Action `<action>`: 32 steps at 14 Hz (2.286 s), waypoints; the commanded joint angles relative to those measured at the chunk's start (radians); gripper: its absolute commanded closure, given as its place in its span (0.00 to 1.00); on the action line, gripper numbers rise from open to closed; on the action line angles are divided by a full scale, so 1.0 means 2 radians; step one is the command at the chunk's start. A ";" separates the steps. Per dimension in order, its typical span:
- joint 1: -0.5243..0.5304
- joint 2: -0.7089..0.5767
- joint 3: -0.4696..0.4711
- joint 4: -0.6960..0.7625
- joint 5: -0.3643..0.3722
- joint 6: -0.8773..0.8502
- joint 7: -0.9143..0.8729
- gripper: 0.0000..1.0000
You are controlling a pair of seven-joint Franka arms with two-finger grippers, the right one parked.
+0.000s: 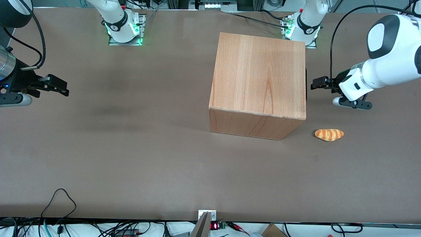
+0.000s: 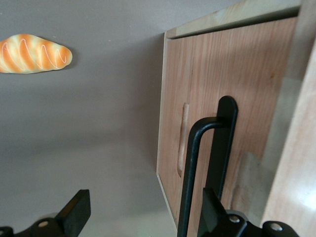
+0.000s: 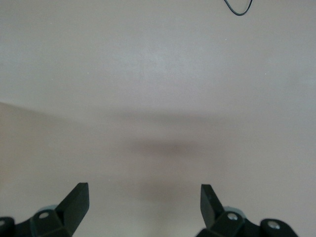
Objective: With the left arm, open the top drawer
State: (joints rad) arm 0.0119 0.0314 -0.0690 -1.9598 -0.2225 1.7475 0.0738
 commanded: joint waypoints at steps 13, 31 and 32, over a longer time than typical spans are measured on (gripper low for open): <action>0.001 -0.010 -0.011 -0.059 -0.021 0.050 0.009 0.00; 0.015 -0.006 -0.009 -0.066 0.009 0.057 0.020 0.00; 0.018 -0.006 -0.009 -0.065 0.011 0.057 0.021 0.00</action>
State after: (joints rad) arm 0.0205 0.0314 -0.0902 -2.0771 -0.2344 1.8490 0.0856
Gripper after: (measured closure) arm 0.000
